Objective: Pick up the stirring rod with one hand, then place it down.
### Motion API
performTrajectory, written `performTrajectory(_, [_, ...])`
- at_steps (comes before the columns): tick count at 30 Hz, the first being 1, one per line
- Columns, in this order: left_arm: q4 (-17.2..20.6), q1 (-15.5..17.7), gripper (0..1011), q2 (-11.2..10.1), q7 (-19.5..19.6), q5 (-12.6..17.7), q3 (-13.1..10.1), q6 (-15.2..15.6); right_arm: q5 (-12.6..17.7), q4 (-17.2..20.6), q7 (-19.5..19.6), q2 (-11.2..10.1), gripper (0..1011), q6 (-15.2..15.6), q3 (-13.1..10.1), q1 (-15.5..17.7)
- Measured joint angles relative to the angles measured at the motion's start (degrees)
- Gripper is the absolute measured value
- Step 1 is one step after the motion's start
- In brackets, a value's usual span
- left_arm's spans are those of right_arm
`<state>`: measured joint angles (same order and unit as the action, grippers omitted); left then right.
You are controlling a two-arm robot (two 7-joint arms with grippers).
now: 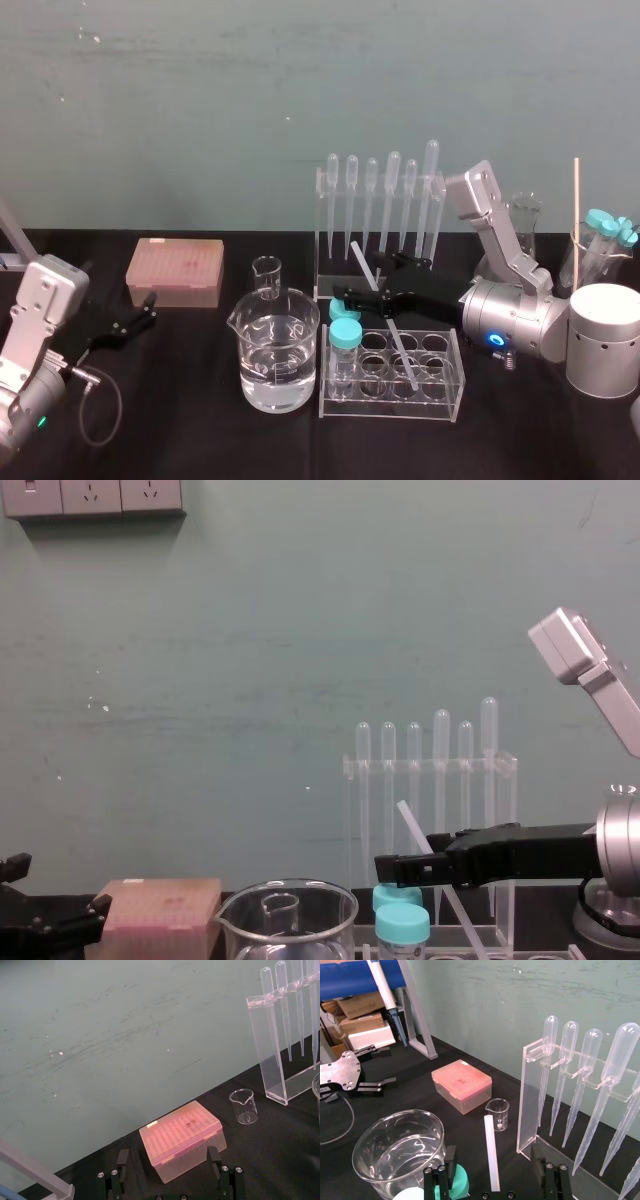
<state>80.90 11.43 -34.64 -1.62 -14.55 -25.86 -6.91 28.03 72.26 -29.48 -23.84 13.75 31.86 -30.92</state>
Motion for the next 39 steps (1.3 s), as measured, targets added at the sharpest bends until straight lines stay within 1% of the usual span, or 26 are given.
performTrajectory(2, [0.0, 0.0, 1000, 0.0, 0.0, 0.0, 0.0, 0.0, 0.1, 0.0, 0.0, 0.0, 931, 0.0, 0.0, 0.0])
performTrajectory(3, [0.0, 0.0, 1000, 0.0, 0.0, 0.0, 0.0, 0.0, 0.1, 0.1, 0.0, 0.0, 888, 0.0, 0.0, 0.0])
performTrajectory(5, [0.0, 0.0, 1000, 0.0, 0.0, 0.0, 0.0, 0.0, 0.1, 0.1, 0.0, 0.0, 863, 0.0, 0.0, 0.0])
performTrajectory(6, [0.0, 0.0, 1000, 0.0, 0.0, 0.0, 0.0, 0.0, 0.2, 0.1, 0.0, 0.0, 820, 0.0, 0.0, 0.1])
performTrajectory(7, [0.0, 0.0, 1000, 0.0, 0.0, 0.0, 0.0, 0.0, 0.2, 0.1, 0.0, 0.0, 804, 0.0, 0.0, 0.1])
performTrajectory(11, [0.0, 0.0, 1000, 0.0, 0.0, 0.0, 0.0, 0.0, 0.2, 0.1, 0.0, 0.0, 682, 0.1, -0.1, 0.1])
performTrajectory(12, [0.0, 0.0, 1000, 0.0, 0.0, 0.0, 0.0, 0.0, 0.2, 0.1, 0.0, 0.0, 630, 0.1, -0.1, 0.1])
performTrajectory(14, [0.0, 0.0, 1000, 0.0, 0.0, 0.0, 0.0, 0.0, 0.2, 0.2, 0.0, -0.1, 594, 0.1, -0.1, 0.1])
performTrajectory(15, [0.0, 0.0, 1000, 0.0, 0.0, 0.0, 0.0, 0.0, 0.2, 0.2, 0.0, -0.1, 536, 0.1, -0.1, 0.1])
performTrajectory(17, [0.0, 0.0, 1000, 0.0, 0.0, 0.0, 0.0, 0.0, 0.2, 0.2, 0.0, -0.1, 488, 0.1, -0.1, 0.1])
performTrajectory(19, [0.0, 0.0, 1000, 0.0, 0.0, 0.0, 0.0, 0.0, 0.2, 0.2, 0.0, -0.1, 408, 0.1, -0.1, 0.1])
performTrajectory(20, [0.0, 0.0, 1000, 0.0, 0.0, 0.0, 0.0, 0.0, 0.2, 0.2, 0.0, -0.1, 390, 0.1, -0.1, 0.1])
performTrajectory(22, [0.0, 0.0, 1000, 0.0, 0.0, 0.0, 0.0, 0.0, 0.3, 0.2, 0.0, -0.1, 306, 0.1, -0.1, 0.1])
performTrajectory(23, [0.0, 0.0, 1000, 0.0, 0.0, 0.0, 0.0, 0.0, 0.3, 0.2, 0.0, -0.1, 285, 0.1, -0.1, 0.1])
performTrajectory(25, [0.0, 0.0, 1000, 0.0, 0.0, 0.0, 0.0, 0.0, 0.3, 0.2, 0.0, -0.1, 207, 0.1, -0.1, 0.1])
performTrajectory(28, [0.0, 0.0, 1000, 0.0, 0.0, 0.0, 0.0, 0.0, 0.3, 0.2, 0.0, -0.1, 151, 0.1, -0.1, 0.2])
performTrajectory(29, [0.0, 0.0, 1000, 0.0, 0.0, 0.0, 0.0, 0.0, 0.3, 0.2, 0.0, -0.1, 96, 0.1, -0.1, 0.2])
performTrajectory(32, [0.0, 0.0, 1000, 0.0, 0.0, 0.0, 0.0, 0.0, 0.3, 0.2, 0.0, -0.1, 73, 0.1, -0.1, 0.1])
performTrajectory(35, [0.0, 0.0, 1000, 0.0, 0.0, 0.0, 0.0, 0.0, 0.2, 0.2, 0.0, -0.1, 73, 0.0, -0.2, 0.2])
performTrajectory(38, [0.0, 0.0, 1000, 0.0, 0.0, 0.0, 0.0, 0.0, -0.3, 0.4, 0.3, -0.1, 73, -1.5, -0.4, 0.7])
performTrajectory(39, [0.0, 0.0, 1000, 0.0, 0.0, 0.0, 0.0, 0.0, -0.6, 0.6, 0.6, 0.0, 73, -2.9, -0.8, 1.1])
